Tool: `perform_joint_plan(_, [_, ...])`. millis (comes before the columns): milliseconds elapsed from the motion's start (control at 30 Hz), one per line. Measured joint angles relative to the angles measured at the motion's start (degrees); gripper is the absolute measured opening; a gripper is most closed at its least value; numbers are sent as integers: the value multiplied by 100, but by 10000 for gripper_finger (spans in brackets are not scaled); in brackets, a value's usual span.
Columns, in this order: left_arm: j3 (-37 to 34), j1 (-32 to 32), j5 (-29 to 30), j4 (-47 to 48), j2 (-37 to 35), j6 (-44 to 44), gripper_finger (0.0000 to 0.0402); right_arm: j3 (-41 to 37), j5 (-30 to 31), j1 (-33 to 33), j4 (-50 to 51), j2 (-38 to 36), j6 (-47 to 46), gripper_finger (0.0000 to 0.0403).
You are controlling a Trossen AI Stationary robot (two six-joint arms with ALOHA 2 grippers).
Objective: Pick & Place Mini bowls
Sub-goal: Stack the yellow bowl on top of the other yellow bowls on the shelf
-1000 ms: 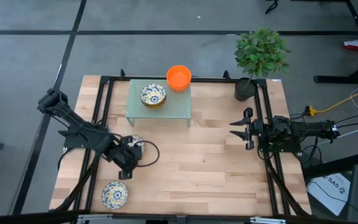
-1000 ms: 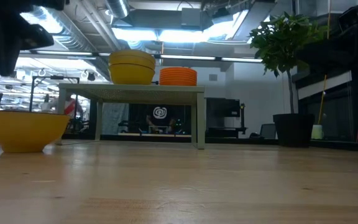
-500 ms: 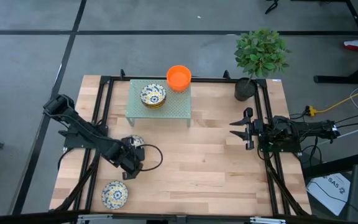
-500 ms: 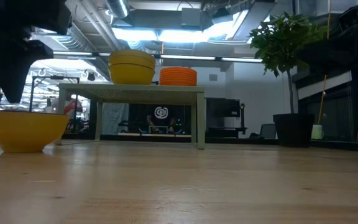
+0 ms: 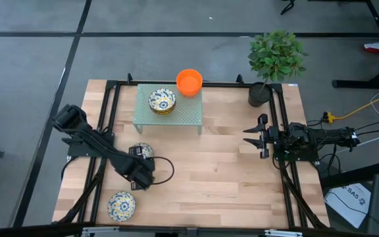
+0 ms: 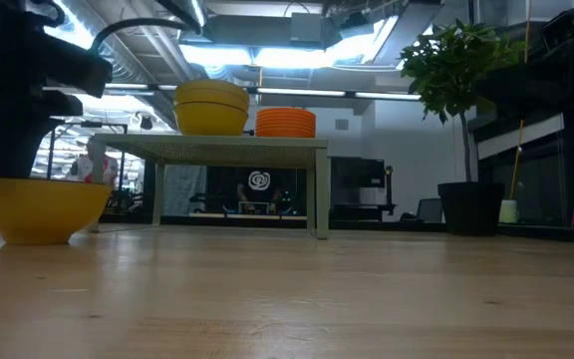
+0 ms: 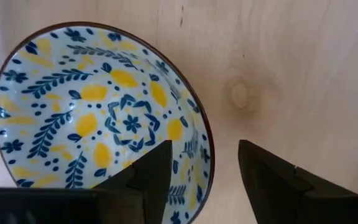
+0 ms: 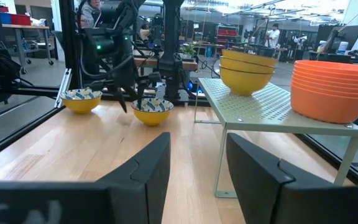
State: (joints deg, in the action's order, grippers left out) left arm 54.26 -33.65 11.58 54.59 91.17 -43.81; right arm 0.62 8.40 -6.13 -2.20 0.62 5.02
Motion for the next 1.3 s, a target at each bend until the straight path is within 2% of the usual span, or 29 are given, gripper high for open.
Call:
perform_joint_plan(200, [0,0,33,-3,70,0,140,0,0,0,1,0,0,156])
perform_joint_plan(533, [2,-2,303,57,57,301,13,0,0,0,1,0,0,156])
perform_joint_plan(733, [2,11,201,72,13,596,9,0,0,0,1,0,0,156])
perform_joint_plan(1000, [-2,79,-101,-108,-417,891,6,0,0,0,1,0,0,156])
perform_joint_plan(1300, [-4,81,127,-464,-1143,1605,5,0,0,2,1,0,0,156])
